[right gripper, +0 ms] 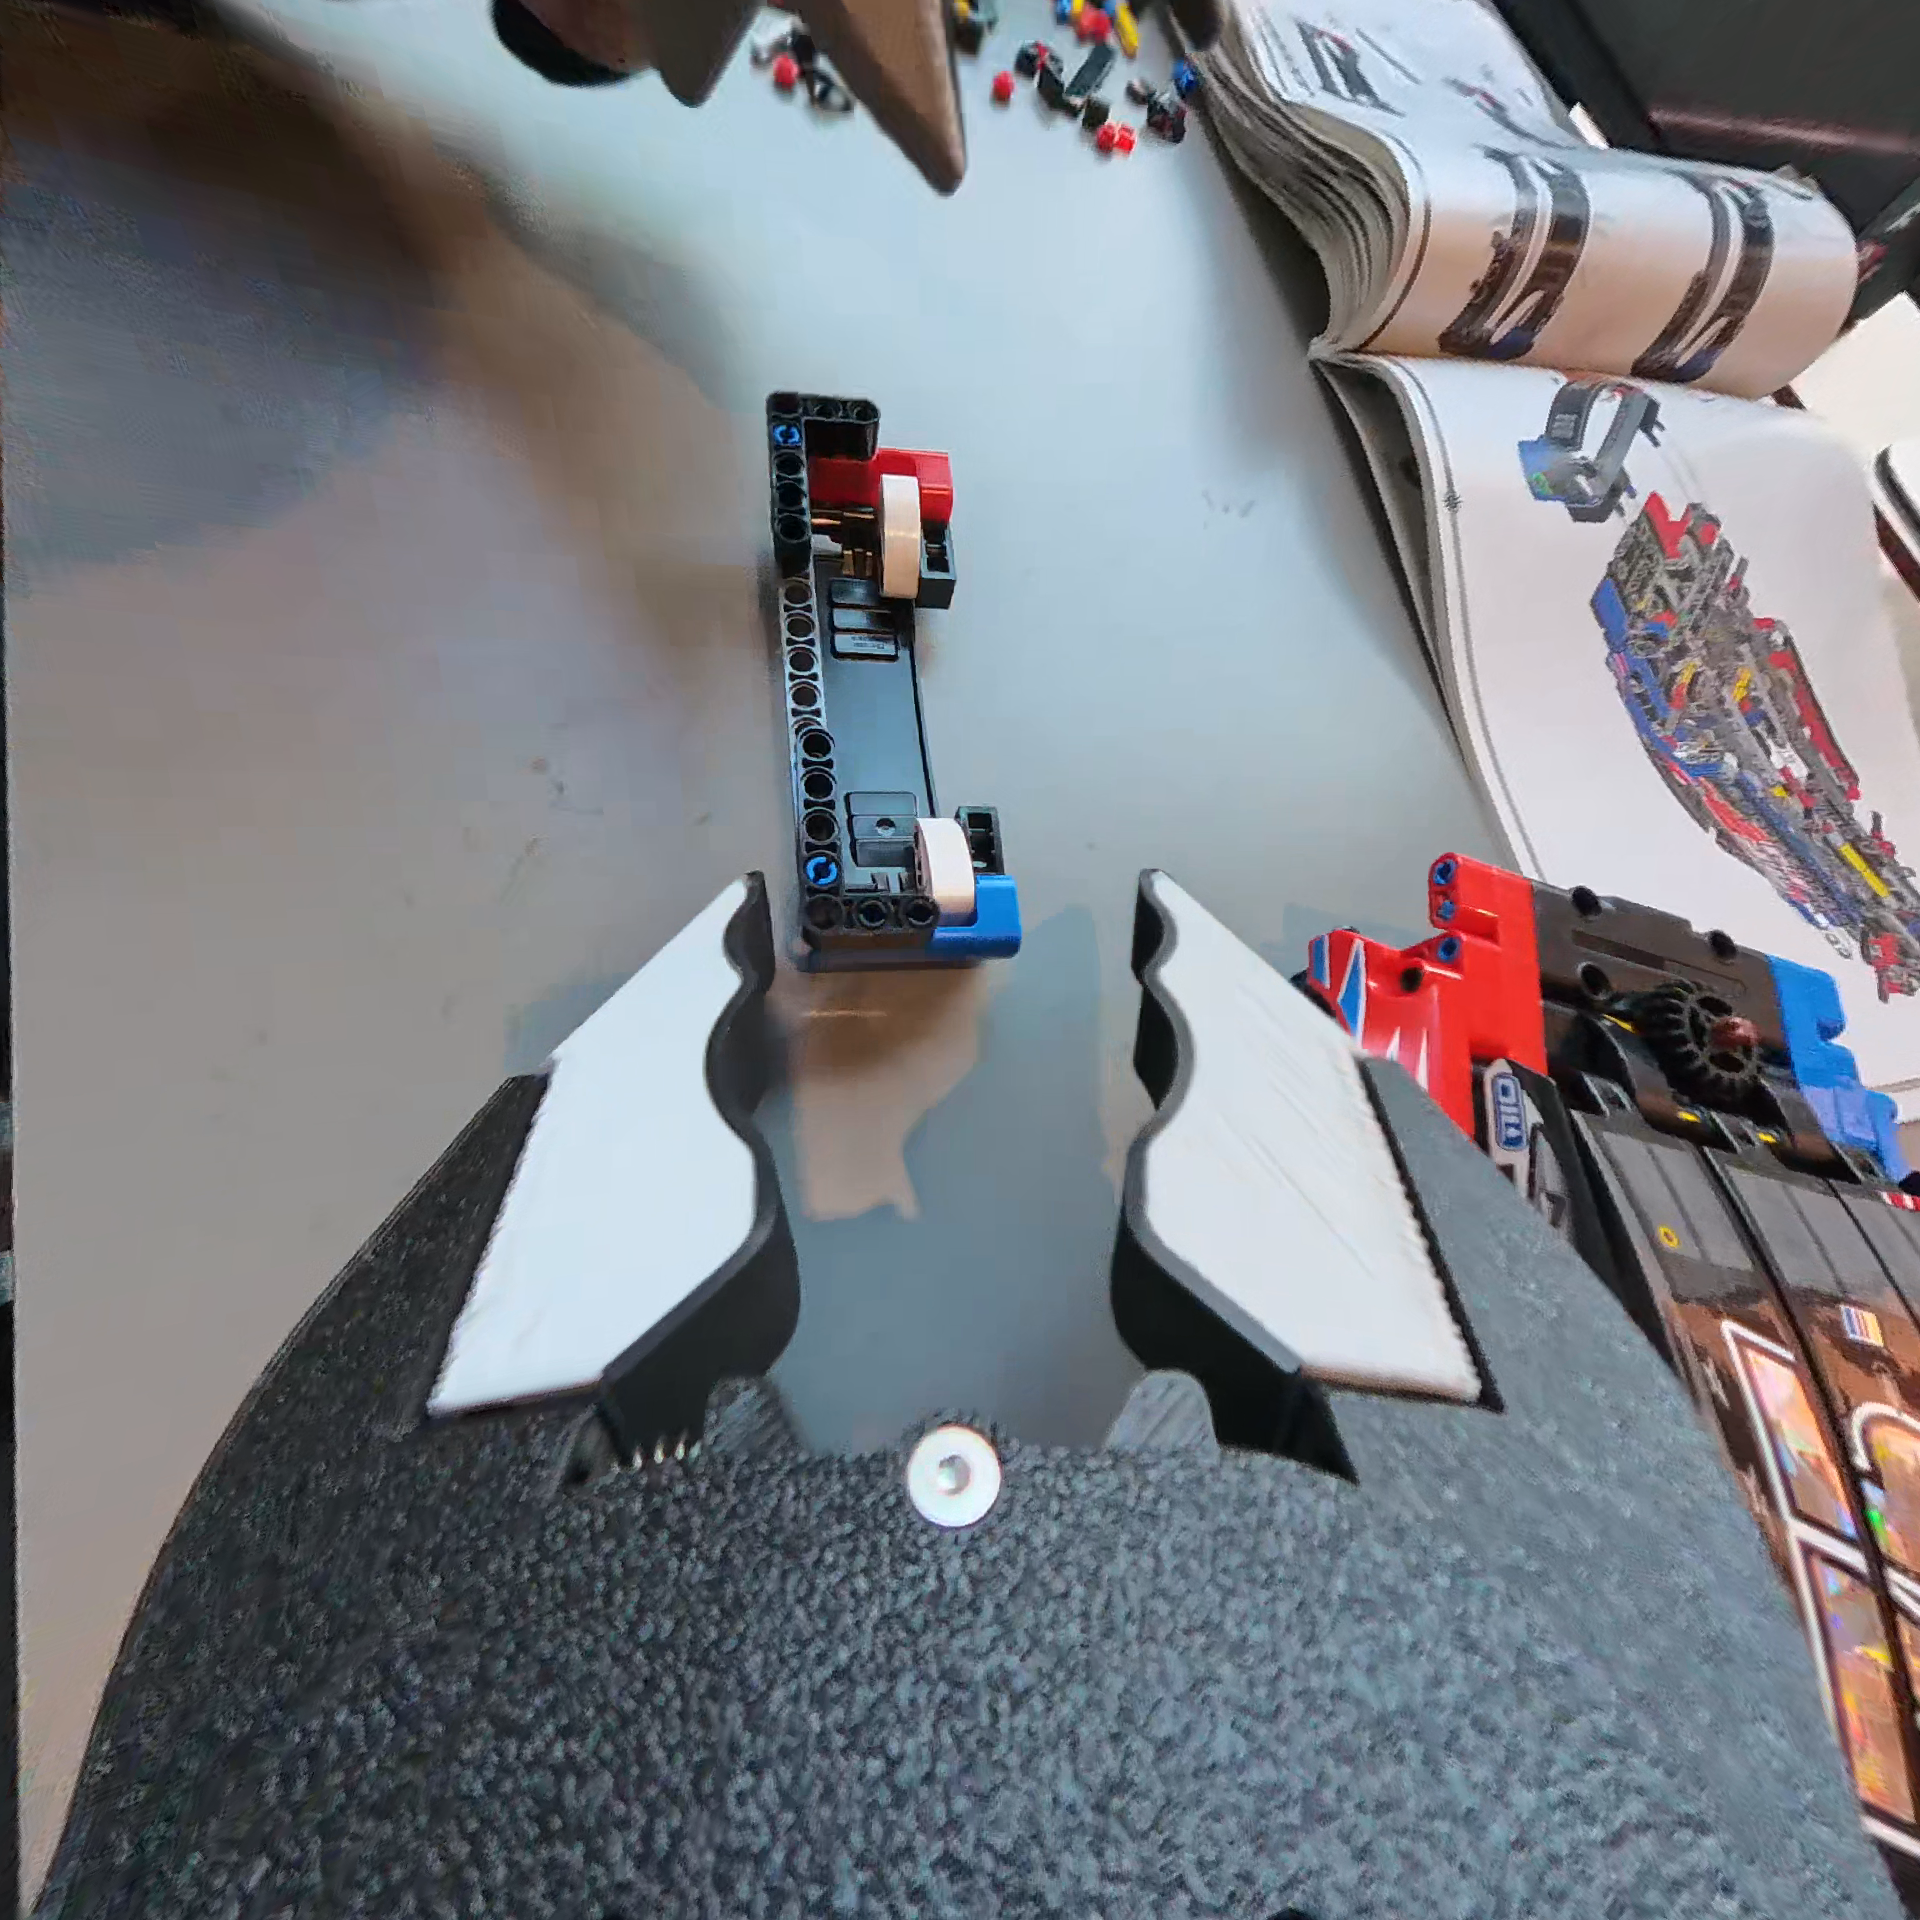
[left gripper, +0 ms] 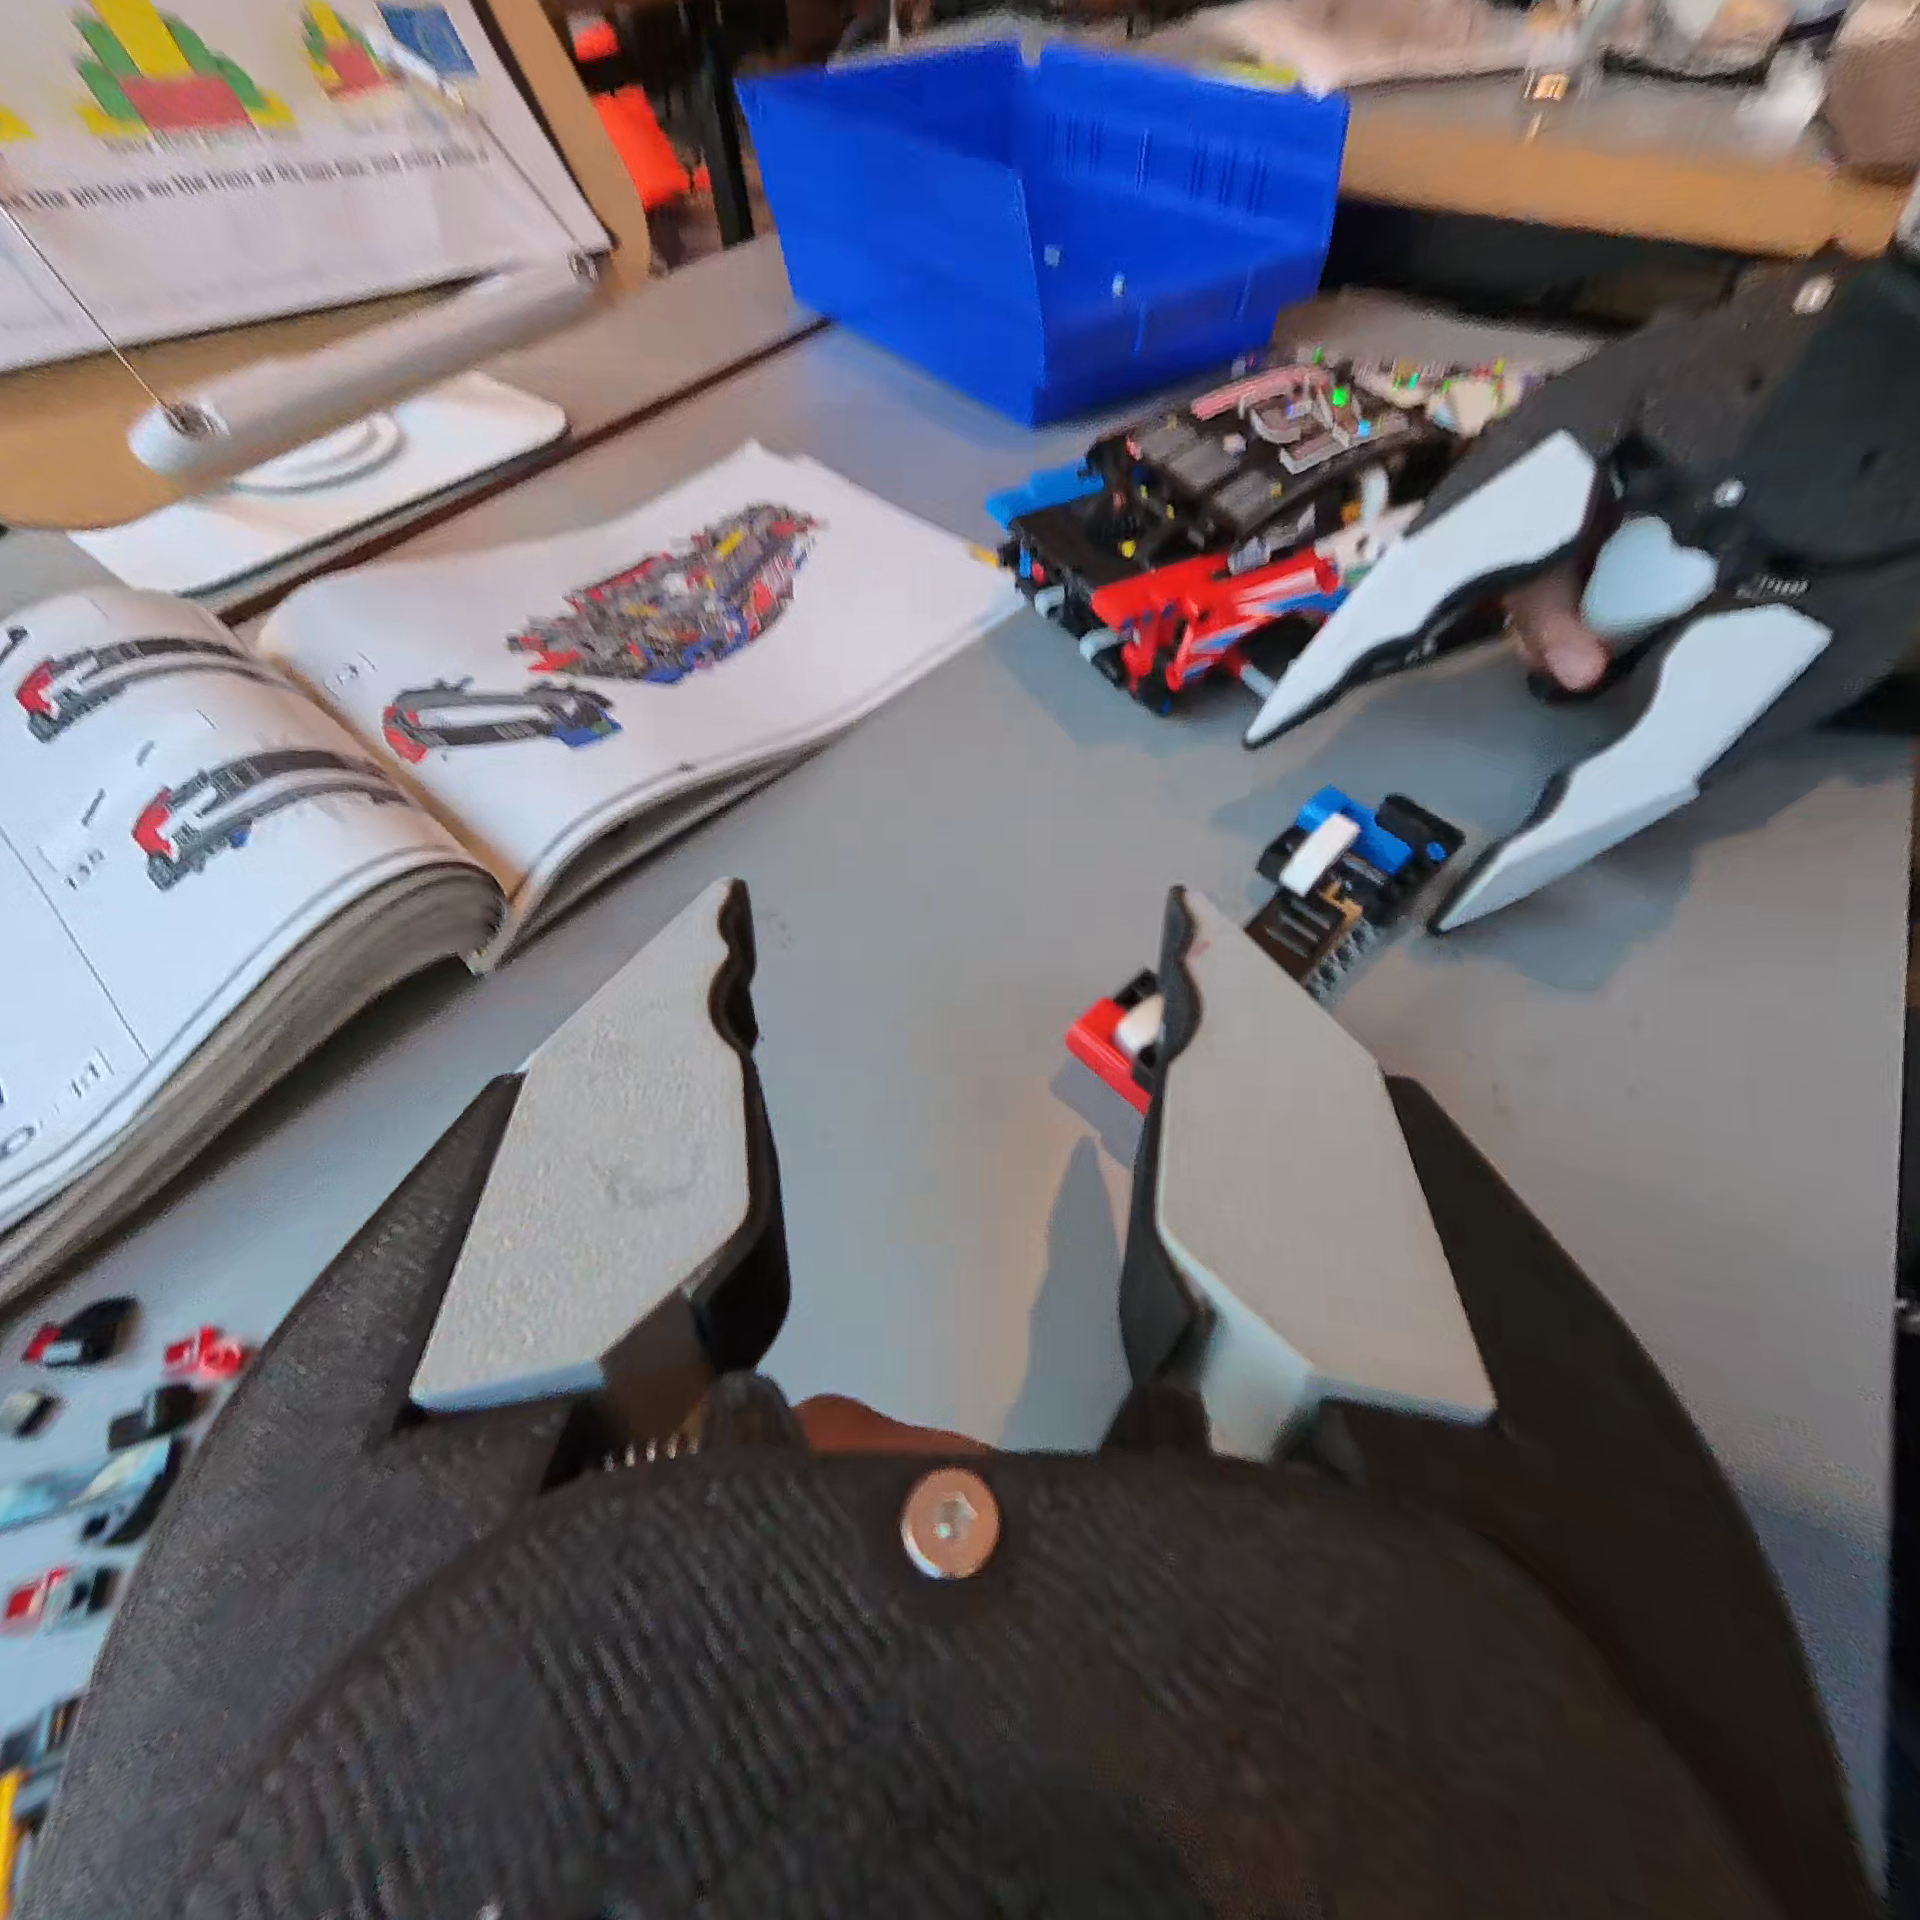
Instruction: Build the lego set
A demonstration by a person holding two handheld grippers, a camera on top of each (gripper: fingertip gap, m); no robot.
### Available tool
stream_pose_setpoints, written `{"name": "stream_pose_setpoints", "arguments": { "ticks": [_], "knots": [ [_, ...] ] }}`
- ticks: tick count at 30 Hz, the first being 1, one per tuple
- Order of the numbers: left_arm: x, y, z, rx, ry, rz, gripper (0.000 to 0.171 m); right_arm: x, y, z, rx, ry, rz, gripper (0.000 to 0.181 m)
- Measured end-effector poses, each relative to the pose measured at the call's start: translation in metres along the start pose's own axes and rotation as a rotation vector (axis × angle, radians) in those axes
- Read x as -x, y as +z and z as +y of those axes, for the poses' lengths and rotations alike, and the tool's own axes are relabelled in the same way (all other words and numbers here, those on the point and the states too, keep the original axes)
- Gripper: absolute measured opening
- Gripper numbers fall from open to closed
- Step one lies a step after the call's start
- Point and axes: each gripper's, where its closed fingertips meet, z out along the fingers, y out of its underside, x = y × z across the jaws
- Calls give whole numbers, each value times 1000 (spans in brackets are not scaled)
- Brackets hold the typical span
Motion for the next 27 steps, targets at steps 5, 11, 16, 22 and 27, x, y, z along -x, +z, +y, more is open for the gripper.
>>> {"name": "stream_pose_setpoints", "arguments": {
  "ticks": [5,11,16,22,27],
  "knots": [
    [16,0,3,-106,-20,21,75,1,-1,-6,-48,43,-62,72],
    [13,-5,5,-114,-90,64,71,-5,-7,-16,-127,95,-91,52],
    [10,-5,6,-105,-69,57,72,-3,-5,-16,-123,69,-85,64],
    [16,2,3,-95,-126,-15,64,3,-5,-19,-130,26,-94,63],
    [36,22,-20,68,-36,-151,62,5,-5,-19,-134,-4,-84,58]
  ]
}}
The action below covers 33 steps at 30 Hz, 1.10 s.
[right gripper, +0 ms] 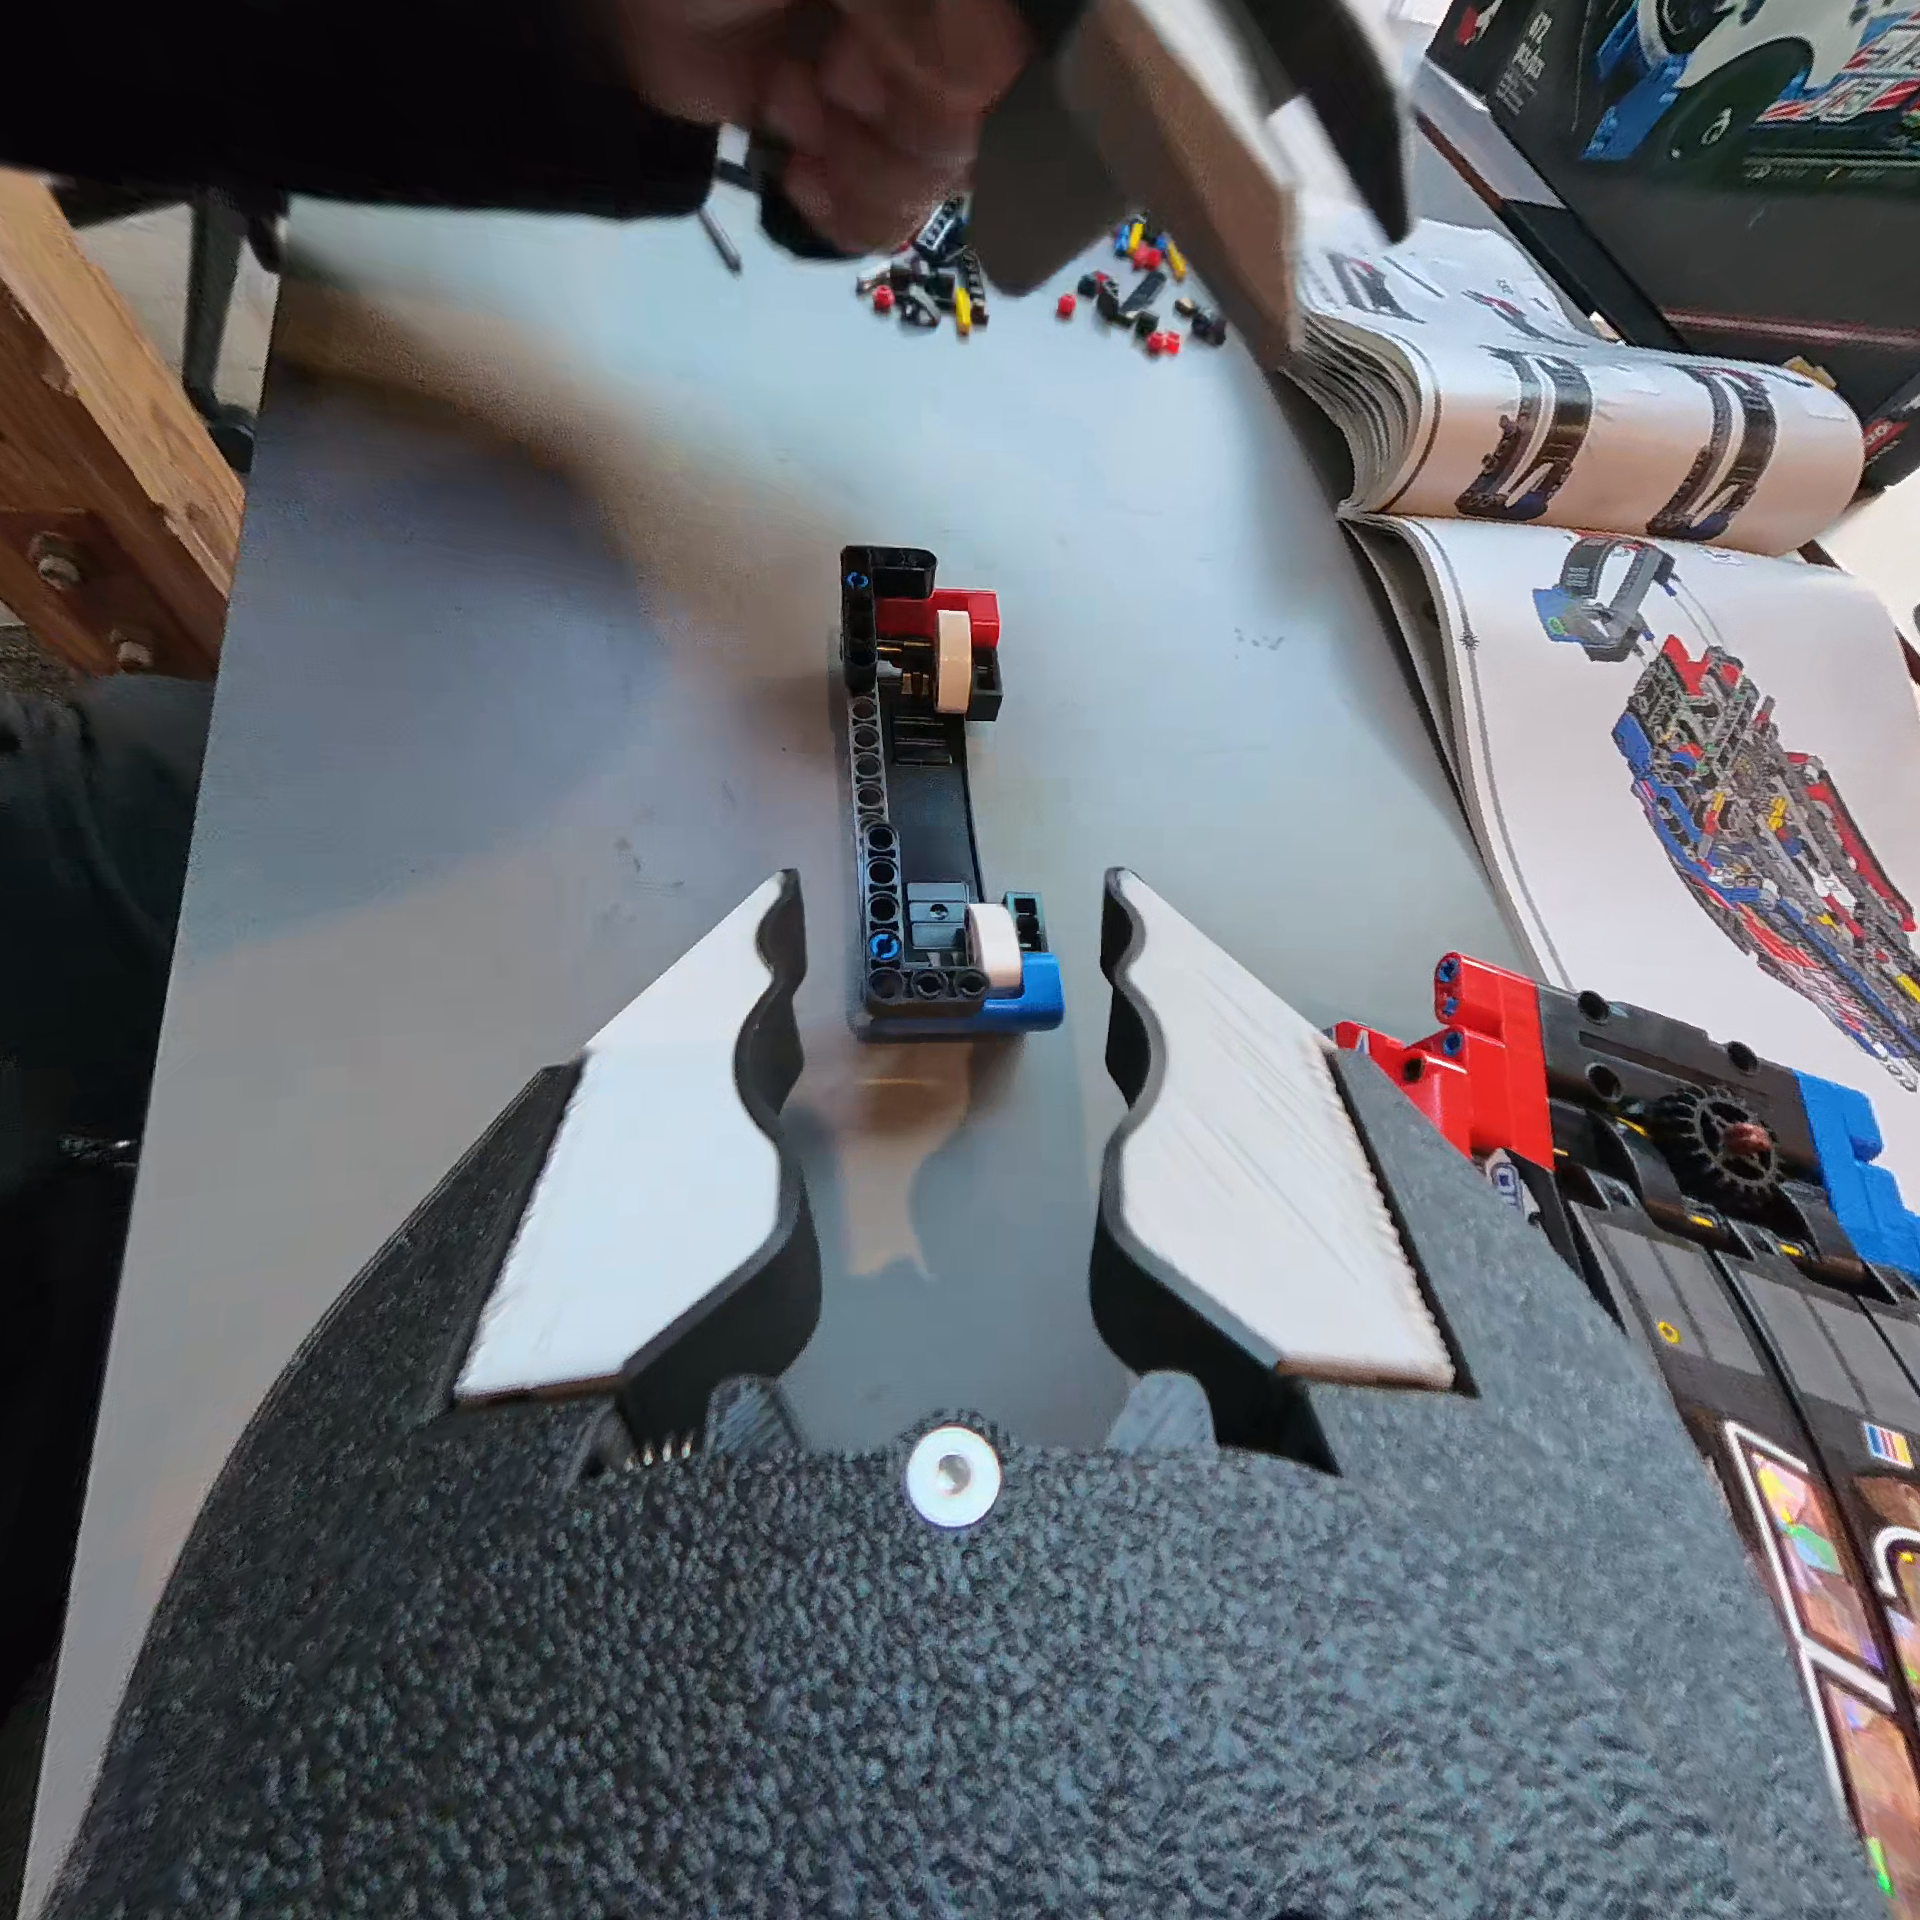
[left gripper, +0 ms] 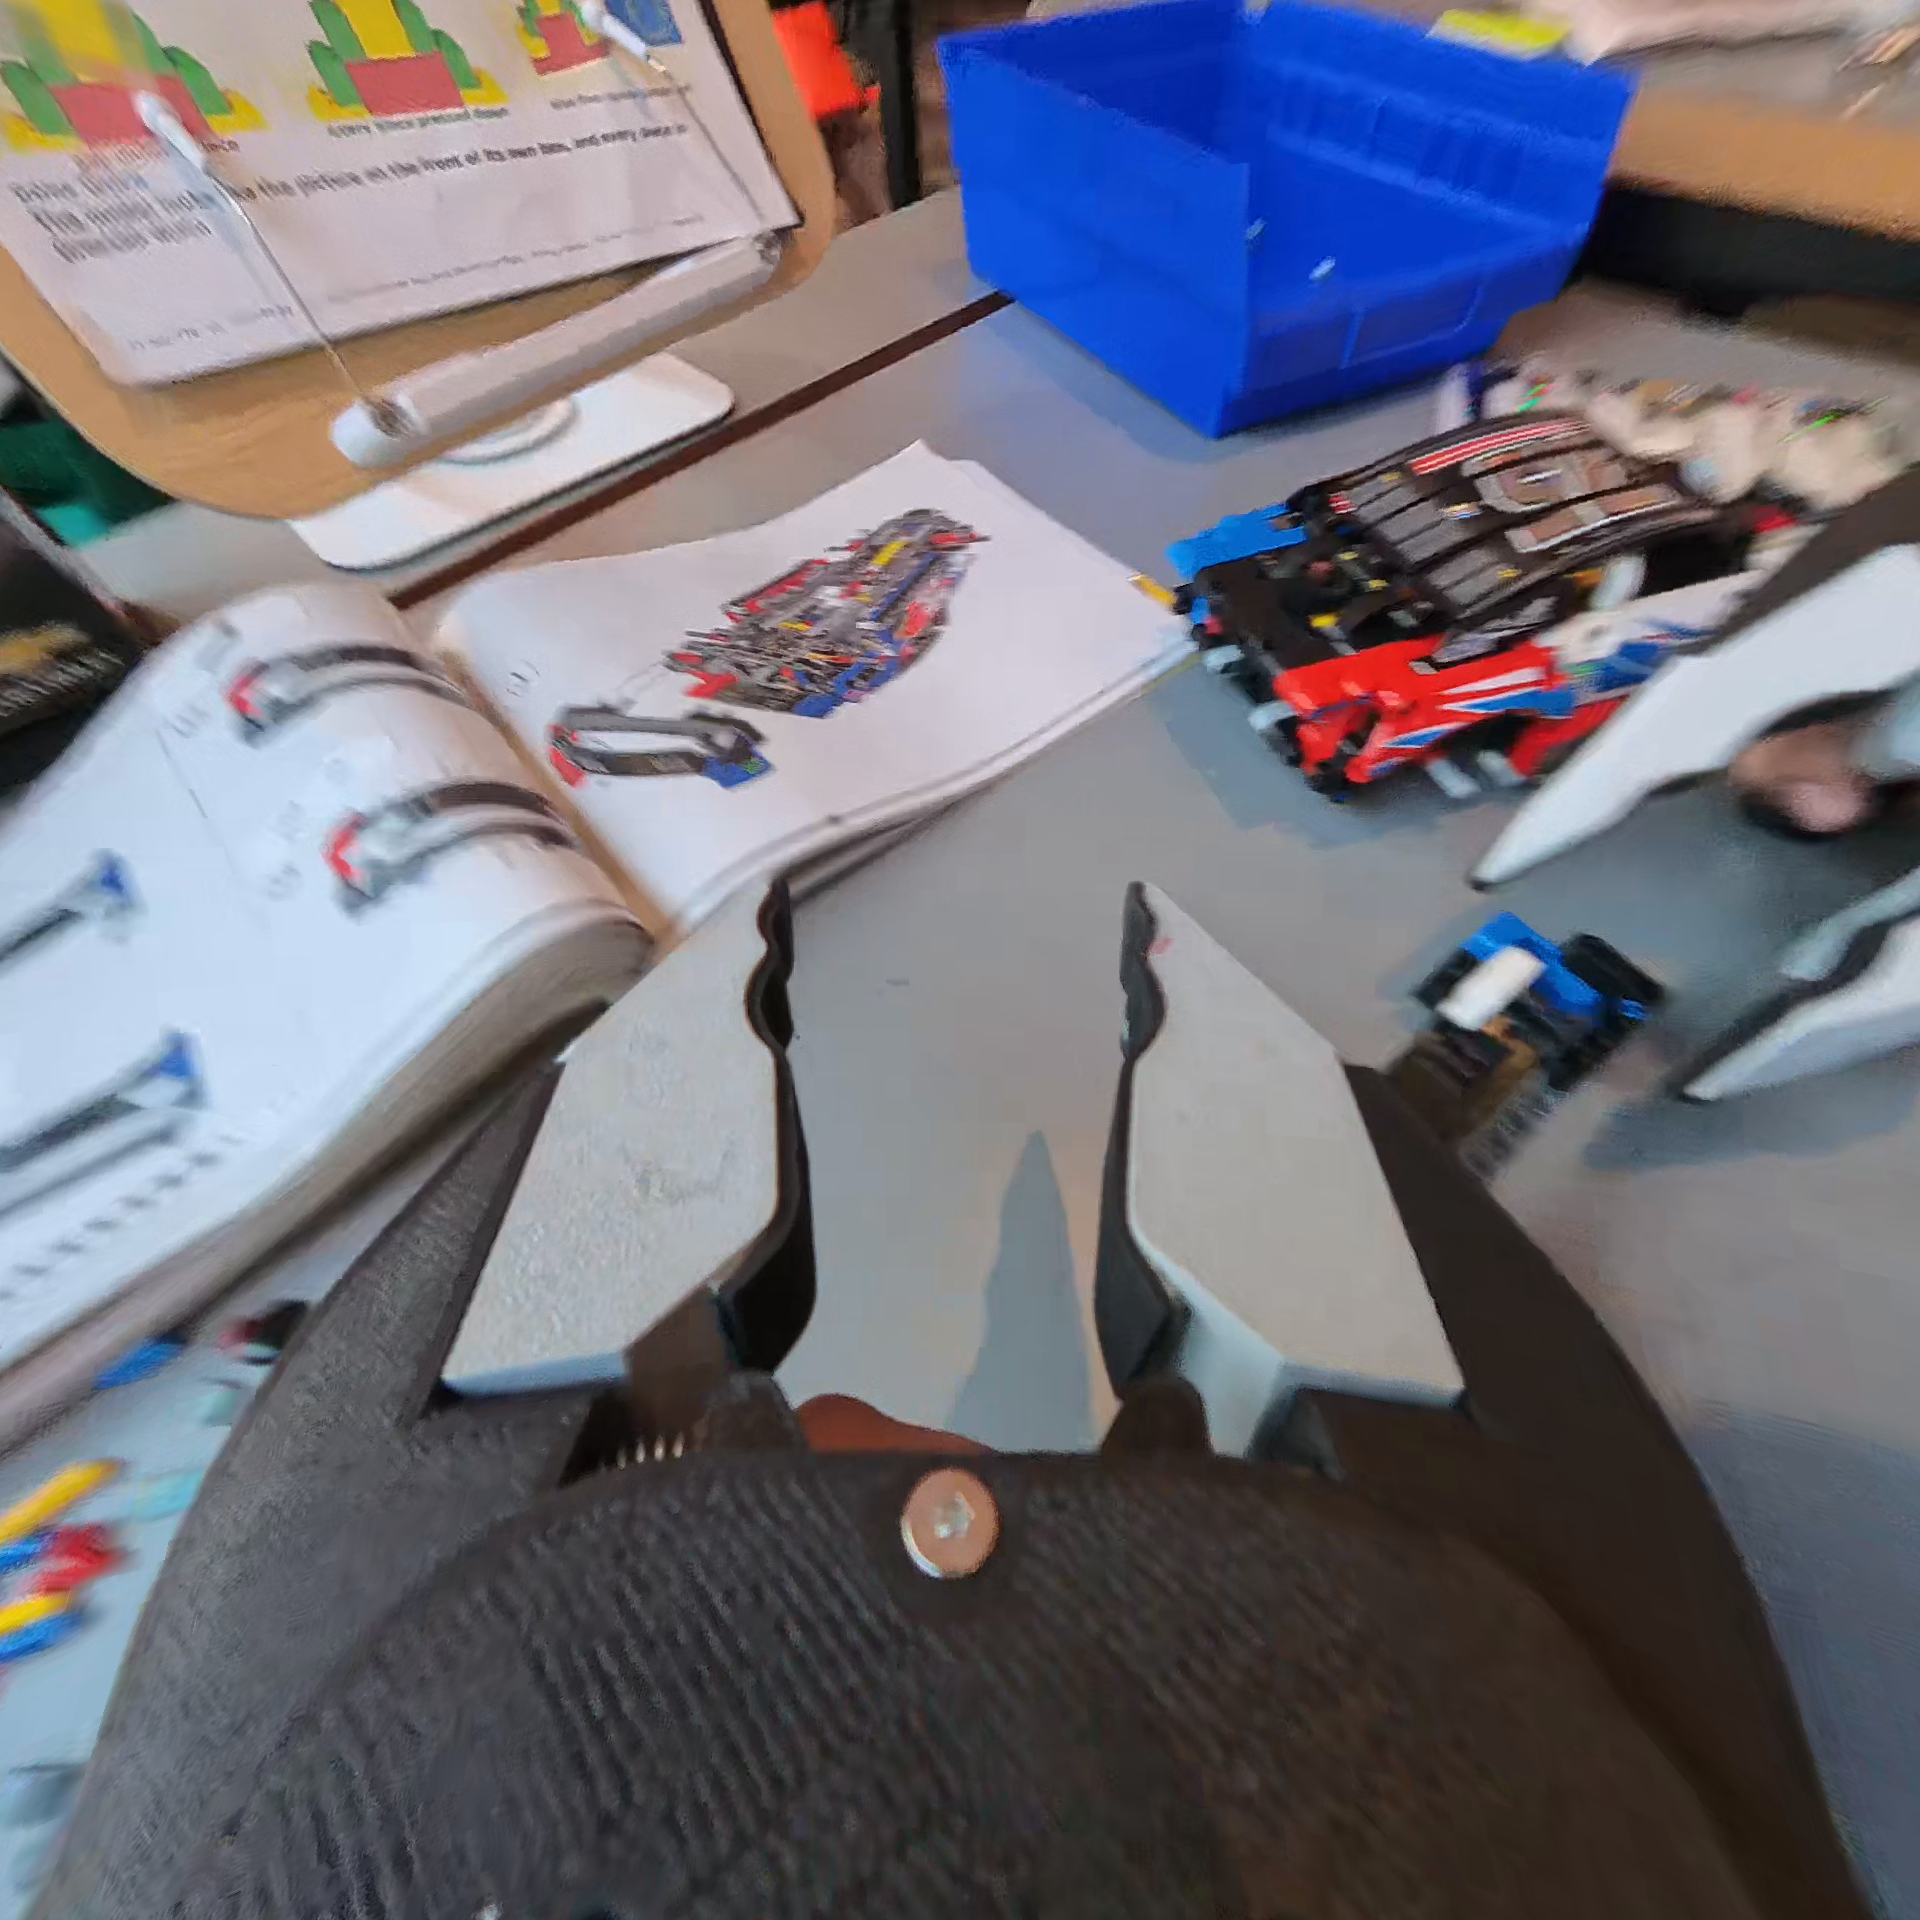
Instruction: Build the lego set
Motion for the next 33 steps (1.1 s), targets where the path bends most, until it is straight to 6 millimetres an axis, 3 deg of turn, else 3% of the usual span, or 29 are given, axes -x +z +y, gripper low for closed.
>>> {"name": "stream_pose_setpoints", "arguments": {
  "ticks": [3,6,9,13,15,19,27,30,33],
  "knots": [
    [35,19,-30,97,150,-89,50,-4,-2,-2,-16,12,24,54],
    [84,47,-32,259,194,-117,49,-7,-7,-6,-54,28,35,53],
    [103,69,-14,342,118,-8,38,-10,-12,-10,-86,39,56,52],
    [150,72,41,550,158,-156,22,-10,-13,-9,-87,41,58,52],
    [158,67,56,570,155,-187,0,-10,-13,-9,-85,43,55,51],
    [165,59,72,550,183,-235,0,-10,-13,-8,-81,54,44,51],
    [165,55,71,472,91,-258,0,-8,-9,-5,-51,36,33,51],
    [169,48,64,429,67,-284,9,-9,-8,-5,-53,26,49,51],
    [163,29,56,403,46,-292,31,-10,-9,-7,-64,11,69,51]
  ]
}}
